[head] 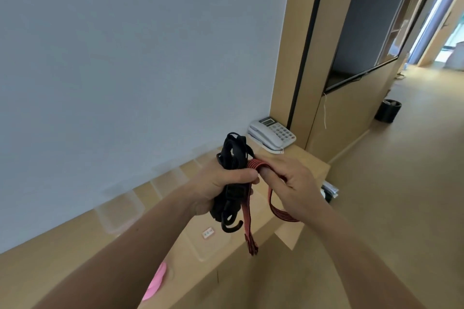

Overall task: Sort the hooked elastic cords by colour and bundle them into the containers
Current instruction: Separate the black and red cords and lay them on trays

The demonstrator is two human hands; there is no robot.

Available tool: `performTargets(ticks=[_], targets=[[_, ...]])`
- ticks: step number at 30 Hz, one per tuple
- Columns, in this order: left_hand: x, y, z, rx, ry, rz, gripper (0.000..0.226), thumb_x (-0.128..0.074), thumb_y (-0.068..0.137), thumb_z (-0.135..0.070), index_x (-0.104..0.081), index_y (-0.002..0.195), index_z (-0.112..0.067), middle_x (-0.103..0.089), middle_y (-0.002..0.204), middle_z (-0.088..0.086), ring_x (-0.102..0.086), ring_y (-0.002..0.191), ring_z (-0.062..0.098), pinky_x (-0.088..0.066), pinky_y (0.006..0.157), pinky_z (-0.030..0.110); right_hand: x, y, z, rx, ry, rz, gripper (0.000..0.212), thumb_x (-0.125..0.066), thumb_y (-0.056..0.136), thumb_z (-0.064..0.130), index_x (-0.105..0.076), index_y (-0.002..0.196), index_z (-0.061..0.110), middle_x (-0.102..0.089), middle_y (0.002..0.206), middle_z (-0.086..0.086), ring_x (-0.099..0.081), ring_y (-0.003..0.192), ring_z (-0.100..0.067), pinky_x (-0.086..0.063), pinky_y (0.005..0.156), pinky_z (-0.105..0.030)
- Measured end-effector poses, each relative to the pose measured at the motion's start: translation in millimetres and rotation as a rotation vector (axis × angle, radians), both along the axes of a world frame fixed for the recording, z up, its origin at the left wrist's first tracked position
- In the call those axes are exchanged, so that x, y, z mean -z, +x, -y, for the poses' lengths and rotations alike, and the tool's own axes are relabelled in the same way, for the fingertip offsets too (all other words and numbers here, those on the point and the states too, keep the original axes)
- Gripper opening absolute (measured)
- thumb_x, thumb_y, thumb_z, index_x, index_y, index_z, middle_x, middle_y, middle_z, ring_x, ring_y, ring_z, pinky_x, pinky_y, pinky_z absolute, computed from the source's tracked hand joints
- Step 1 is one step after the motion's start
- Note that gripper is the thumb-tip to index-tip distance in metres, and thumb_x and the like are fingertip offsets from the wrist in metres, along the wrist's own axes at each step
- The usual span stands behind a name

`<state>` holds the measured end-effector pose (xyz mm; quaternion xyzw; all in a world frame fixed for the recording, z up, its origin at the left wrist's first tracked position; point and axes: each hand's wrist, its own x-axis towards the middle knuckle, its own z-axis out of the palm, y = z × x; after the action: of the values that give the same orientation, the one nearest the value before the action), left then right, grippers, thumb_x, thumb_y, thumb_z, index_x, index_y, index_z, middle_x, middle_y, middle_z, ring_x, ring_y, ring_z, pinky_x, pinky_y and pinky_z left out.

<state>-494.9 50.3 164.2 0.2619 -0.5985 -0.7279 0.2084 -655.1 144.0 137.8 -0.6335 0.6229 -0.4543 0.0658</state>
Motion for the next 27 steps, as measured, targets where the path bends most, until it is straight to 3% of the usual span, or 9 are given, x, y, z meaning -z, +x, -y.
performTargets(ticks=[6,10,12,14,17,19,23,25,27], targets=[[6,-37,33,0.068,-0.026,0.029,0.020,-0.073,0.066,-0.008,-0.068,0.085,-0.007,-0.065,0.073,0.011,-0.064,0.065,0.021,-0.055,0.062,0.030,7,-34,25,0.026,0.140,-0.083,0.032,-0.038,0.096,0.039,-0.062,0.117,0.043,-0.064,0.108,0.025,-0.052,0.108,-0.006,-0.039,0.093,-0.028],[-1,-63,62,0.103,-0.006,-0.061,0.015,-0.068,0.070,-0.001,-0.068,0.083,-0.008,-0.065,0.068,0.008,-0.064,0.061,0.019,-0.053,0.058,0.028,-4,-49,50,-0.031,0.093,0.173,0.035,-0.047,0.096,0.022,-0.062,0.117,0.046,-0.066,0.112,0.024,-0.058,0.110,-0.005,-0.044,0.094,-0.025],[-8,-74,76,0.138,0.022,-0.145,0.014,-0.065,0.076,0.002,-0.068,0.084,-0.009,-0.067,0.070,0.007,-0.065,0.061,0.017,-0.053,0.058,0.027,-6,-55,58,-0.054,0.071,0.373,0.034,-0.047,0.095,0.028,-0.061,0.121,0.045,-0.068,0.115,0.015,-0.060,0.112,-0.006,-0.045,0.097,-0.023],[-15,-86,88,0.154,0.094,-0.227,0.012,-0.062,0.075,-0.003,-0.069,0.083,-0.008,-0.068,0.072,0.008,-0.066,0.062,0.018,-0.054,0.058,0.027,-2,-60,66,-0.076,0.042,0.488,0.035,-0.046,0.096,0.039,-0.061,0.125,0.025,-0.069,0.110,-0.003,-0.062,0.106,-0.016,-0.047,0.095,-0.026],[-20,-109,106,0.151,0.131,-0.275,0.012,-0.063,0.073,-0.007,-0.068,0.084,-0.008,-0.066,0.074,0.009,-0.064,0.062,0.018,-0.054,0.058,0.029,4,-64,77,-0.080,0.080,0.500,0.056,-0.056,0.088,0.058,-0.058,0.122,0.014,-0.062,0.103,-0.021,-0.060,0.100,-0.035,-0.051,0.092,-0.047],[-21,-121,117,0.143,0.114,-0.243,0.008,-0.064,0.078,-0.007,-0.069,0.084,-0.009,-0.065,0.075,0.009,-0.063,0.064,0.020,-0.054,0.062,0.032,7,-68,85,-0.070,0.139,0.461,0.052,-0.062,0.084,0.057,-0.057,0.122,0.022,-0.063,0.096,-0.012,-0.062,0.094,-0.032,-0.053,0.086,-0.049],[-13,-142,134,0.116,0.144,-0.185,0.019,-0.057,0.087,-0.003,-0.072,0.081,-0.014,-0.065,0.075,0.006,-0.062,0.065,0.018,-0.053,0.064,0.033,8,-85,93,-0.095,0.311,0.399,0.032,-0.065,0.089,0.039,-0.055,0.117,0.027,-0.065,0.088,0.028,-0.061,0.083,0.005,-0.047,0.072,-0.015],[-8,-152,138,0.131,0.156,-0.170,0.027,-0.055,0.088,-0.005,-0.074,0.074,-0.018,-0.066,0.071,0.004,-0.062,0.064,0.017,-0.053,0.066,0.033,8,-97,98,-0.088,0.379,0.361,0.027,-0.069,0.088,0.036,-0.058,0.111,0.028,-0.065,0.087,0.026,-0.059,0.076,0.003,-0.046,0.066,-0.018],[-6,-163,141,0.142,0.174,-0.155,0.031,-0.053,0.088,-0.007,-0.075,0.069,-0.019,-0.066,0.069,0.001,-0.062,0.062,0.014,-0.051,0.067,0.033,10,-112,105,-0.093,0.419,0.337,0.036,-0.072,0.081,0.043,-0.061,0.112,0.028,-0.068,0.101,0.012,-0.063,0.087,-0.013,-0.052,0.077,-0.035]])
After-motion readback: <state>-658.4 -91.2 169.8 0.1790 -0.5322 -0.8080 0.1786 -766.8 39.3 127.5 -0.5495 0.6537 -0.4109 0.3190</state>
